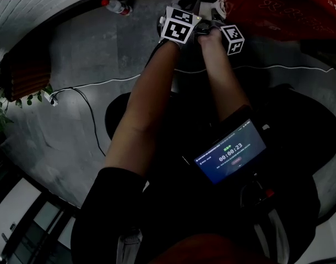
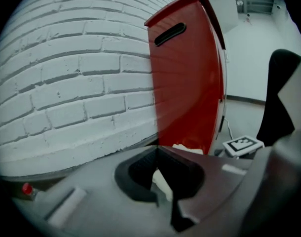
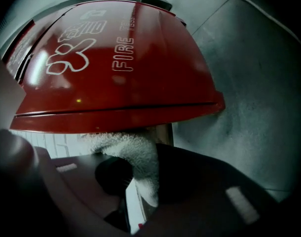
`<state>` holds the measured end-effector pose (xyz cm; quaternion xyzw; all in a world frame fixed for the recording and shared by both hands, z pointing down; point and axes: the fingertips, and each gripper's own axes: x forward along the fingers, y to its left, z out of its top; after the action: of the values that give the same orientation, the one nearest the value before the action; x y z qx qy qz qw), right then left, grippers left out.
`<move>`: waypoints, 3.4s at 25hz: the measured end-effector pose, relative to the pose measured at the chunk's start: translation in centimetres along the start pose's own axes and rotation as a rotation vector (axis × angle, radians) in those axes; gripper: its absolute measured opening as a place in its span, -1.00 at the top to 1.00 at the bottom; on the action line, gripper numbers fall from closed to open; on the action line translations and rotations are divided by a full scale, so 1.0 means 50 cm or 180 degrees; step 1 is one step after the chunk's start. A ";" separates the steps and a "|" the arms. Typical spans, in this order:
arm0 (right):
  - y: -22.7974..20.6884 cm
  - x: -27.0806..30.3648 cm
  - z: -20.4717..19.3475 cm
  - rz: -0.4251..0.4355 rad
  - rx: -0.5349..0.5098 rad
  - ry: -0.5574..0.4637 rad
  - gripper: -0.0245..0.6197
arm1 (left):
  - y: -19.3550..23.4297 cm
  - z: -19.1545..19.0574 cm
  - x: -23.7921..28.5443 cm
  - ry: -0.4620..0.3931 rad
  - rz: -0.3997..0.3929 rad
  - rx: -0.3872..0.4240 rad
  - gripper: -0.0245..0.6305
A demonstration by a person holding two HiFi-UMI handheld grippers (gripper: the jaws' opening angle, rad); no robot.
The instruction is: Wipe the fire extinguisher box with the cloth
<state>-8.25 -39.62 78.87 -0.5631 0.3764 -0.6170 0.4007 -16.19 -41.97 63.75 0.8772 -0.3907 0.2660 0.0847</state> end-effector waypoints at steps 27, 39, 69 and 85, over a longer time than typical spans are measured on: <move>-0.008 -0.010 -0.136 0.0415 -0.1170 0.1093 0.64 | 0.067 0.001 -0.050 -0.0054 0.0265 -0.0179 0.92; 0.368 -0.214 -0.247 0.1901 -0.3943 0.1305 0.63 | 0.127 0.056 -0.240 -0.0327 0.0980 -0.0389 0.92; 0.704 -0.737 0.079 0.2741 -0.5985 0.1096 0.62 | -0.395 0.443 -0.489 -0.1637 0.0366 -0.0392 0.92; 0.721 -1.000 0.252 0.2688 -0.5982 0.0910 0.61 | -0.676 0.516 -0.622 -0.1972 -0.0298 -0.0268 0.92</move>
<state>9.10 -8.13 27.22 -0.3923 0.9159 0.0546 -0.0645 1.62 -8.27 27.38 0.9292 -0.3678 -0.0345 0.0101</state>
